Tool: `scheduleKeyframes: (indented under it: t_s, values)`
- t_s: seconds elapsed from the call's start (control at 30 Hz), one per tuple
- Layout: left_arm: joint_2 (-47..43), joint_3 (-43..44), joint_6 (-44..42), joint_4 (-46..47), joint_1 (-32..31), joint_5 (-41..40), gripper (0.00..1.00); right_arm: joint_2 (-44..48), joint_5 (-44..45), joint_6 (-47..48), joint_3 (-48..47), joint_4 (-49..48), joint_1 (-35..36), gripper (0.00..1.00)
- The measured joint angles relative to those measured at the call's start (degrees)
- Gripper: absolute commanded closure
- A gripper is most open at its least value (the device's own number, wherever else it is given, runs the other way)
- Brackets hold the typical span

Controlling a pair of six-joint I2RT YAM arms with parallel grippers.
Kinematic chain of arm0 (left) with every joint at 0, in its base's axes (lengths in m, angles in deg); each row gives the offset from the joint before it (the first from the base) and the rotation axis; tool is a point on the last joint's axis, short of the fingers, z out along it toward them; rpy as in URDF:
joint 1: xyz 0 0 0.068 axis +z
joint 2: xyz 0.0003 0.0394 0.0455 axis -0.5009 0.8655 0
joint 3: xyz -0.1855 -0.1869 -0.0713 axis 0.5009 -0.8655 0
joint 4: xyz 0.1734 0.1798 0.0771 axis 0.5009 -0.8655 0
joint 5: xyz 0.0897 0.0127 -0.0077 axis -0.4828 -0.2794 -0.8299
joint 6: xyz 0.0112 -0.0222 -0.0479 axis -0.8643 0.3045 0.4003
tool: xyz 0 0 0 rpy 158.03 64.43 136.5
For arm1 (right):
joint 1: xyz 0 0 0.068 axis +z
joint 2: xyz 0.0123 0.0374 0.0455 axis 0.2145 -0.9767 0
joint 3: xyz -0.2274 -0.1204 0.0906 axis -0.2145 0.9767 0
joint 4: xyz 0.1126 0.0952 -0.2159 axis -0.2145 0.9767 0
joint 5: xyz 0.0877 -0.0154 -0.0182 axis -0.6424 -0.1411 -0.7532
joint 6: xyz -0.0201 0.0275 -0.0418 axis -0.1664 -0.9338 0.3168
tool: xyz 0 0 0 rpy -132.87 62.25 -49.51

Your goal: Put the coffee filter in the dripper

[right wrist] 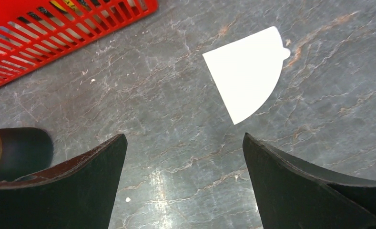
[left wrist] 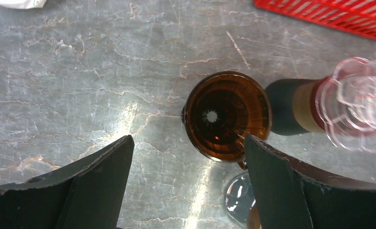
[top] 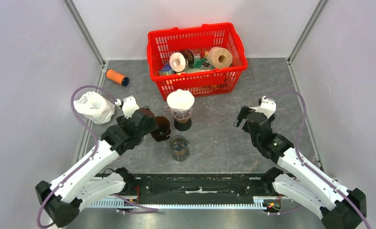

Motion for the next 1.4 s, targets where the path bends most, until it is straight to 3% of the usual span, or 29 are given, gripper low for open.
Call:
scheduleKeyframes:
  t_s: [0.3,0.57,0.77,0.9,1.0,1.23,1.4]
  values:
    - [9.2,-6.0,0.5,10.3,6.7,9.5,0.09,-2.8,-2.6,-3.2,-1.4,1.2,0.0,0.01]
    - [14.2,-11.6,1.3,16.6,10.6,13.2,0.24,-1.9,-2.6,-4.2,-1.4,1.5,0.0,0.01]
    - [14.9,-12.8,2.1,21.1,11.8,14.5,0.52,-3.8,-3.2,-4.7,-1.4,1.7,0.0,0.01]
    - [15.7,-13.0,3.1,22.3,12.7,14.8,0.82,-3.9,-3.3,-4.9,-1.4,1.6,0.0,0.01]
    - [15.7,-12.9,4.4,22.6,12.8,15.1,0.98,-3.9,-3.3,-5.1,-1.4,1.6,0.0,0.01]
    - [12.3,-11.2,5.8,17.8,12.8,12.0,0.98,-3.9,-3.3,-5.1,-1.4,1.6,0.0,0.01]
    - [3.4,-8.2,6.1,12.2,12.8,11.0,0.98,-3.8,-3.7,-3.7,-1.4,1.6,0.0,0.01]
